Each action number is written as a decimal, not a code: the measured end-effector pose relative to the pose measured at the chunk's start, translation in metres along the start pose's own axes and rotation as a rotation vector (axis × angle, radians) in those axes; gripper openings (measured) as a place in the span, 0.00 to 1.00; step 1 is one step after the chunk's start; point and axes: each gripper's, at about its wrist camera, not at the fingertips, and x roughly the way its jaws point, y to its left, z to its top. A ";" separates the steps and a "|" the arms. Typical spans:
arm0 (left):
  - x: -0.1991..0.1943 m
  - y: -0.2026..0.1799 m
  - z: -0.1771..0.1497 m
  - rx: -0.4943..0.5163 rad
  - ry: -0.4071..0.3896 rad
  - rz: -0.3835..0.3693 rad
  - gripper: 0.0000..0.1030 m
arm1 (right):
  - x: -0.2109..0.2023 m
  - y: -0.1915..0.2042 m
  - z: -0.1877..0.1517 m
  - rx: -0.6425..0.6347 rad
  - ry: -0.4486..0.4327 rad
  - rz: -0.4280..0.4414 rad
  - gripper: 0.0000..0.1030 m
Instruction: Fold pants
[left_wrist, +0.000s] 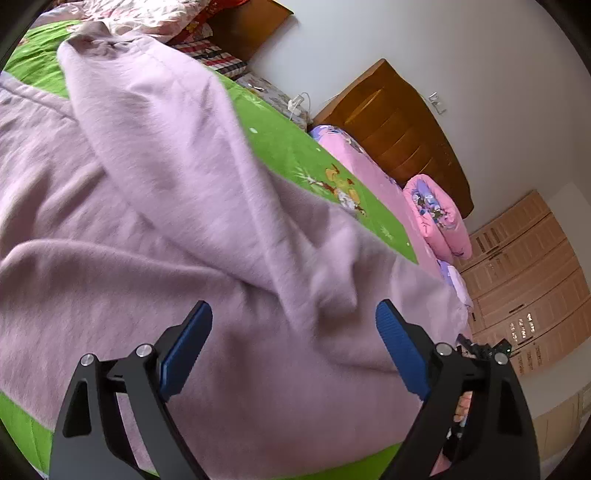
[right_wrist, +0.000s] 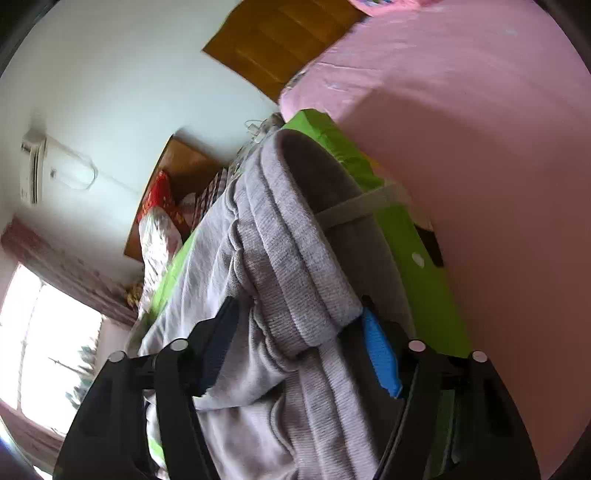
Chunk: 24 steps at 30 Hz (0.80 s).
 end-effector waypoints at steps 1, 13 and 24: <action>0.000 -0.001 0.001 -0.004 0.002 -0.007 0.88 | 0.002 -0.001 0.003 0.010 0.002 0.009 0.60; 0.028 0.004 0.023 -0.102 0.059 0.002 0.84 | -0.031 -0.007 -0.026 -0.063 -0.103 -0.025 0.19; -0.032 -0.052 0.074 0.148 -0.110 -0.028 0.09 | -0.095 0.071 -0.017 -0.229 -0.252 0.004 0.12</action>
